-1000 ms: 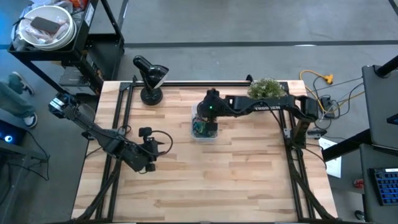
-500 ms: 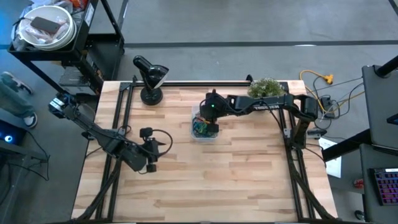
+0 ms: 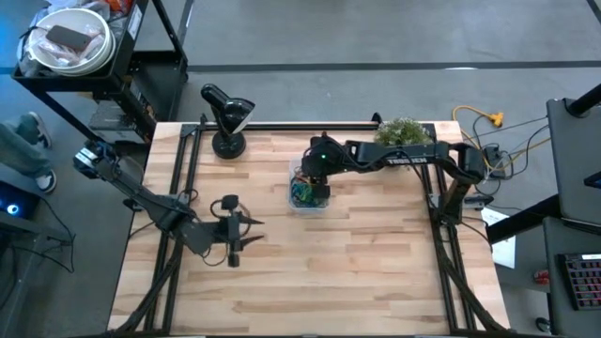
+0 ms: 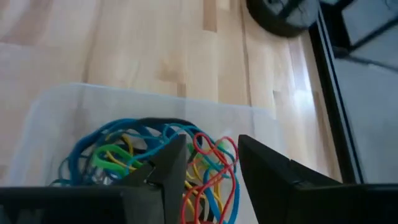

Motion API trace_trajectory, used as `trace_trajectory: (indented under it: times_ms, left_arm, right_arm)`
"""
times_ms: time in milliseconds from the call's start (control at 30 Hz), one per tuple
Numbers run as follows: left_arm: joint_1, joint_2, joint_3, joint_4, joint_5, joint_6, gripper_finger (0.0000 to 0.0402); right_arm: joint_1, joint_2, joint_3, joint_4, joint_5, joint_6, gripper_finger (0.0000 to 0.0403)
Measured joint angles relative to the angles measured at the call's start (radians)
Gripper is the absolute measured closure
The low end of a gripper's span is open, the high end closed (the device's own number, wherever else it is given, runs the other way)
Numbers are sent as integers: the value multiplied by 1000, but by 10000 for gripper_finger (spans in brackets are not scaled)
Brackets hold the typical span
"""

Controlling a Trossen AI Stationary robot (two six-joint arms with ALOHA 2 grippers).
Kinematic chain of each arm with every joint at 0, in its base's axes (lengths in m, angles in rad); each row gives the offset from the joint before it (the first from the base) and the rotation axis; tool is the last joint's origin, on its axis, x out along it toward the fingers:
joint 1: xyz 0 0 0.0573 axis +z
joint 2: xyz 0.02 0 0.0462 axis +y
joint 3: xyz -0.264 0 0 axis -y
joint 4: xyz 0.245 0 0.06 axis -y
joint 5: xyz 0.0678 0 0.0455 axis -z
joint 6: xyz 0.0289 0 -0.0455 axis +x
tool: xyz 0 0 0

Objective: Pick and place rubber bands into bin
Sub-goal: Return to Home Position

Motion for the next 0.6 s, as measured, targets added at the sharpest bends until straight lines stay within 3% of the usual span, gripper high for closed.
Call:
trace_trajectory:
  times_ms: [133, 233, 333, 500, 600]
  left_arm:
    - [20, 24, -23, 217, 5, 282, 254]
    - [62, 27, -23, 302, 4, 394, 254]
    - [129, 27, -24, 312, 22, 415, 254]
    - [276, 27, -25, 314, 253, 434, 254]
    - [337, 17, -25, 298, 294, 438, 254]
  right_arm:
    - [5, -31, 0, 6, -73, -46, 262]
    - [5, -64, -4, 8, -156, -58, 265]
    - [6, -102, -21, 8, -233, -67, 269]
    - [12, -191, -96, 59, -275, -76, 275]
    - [13, -261, -175, 123, -281, -67, 275]
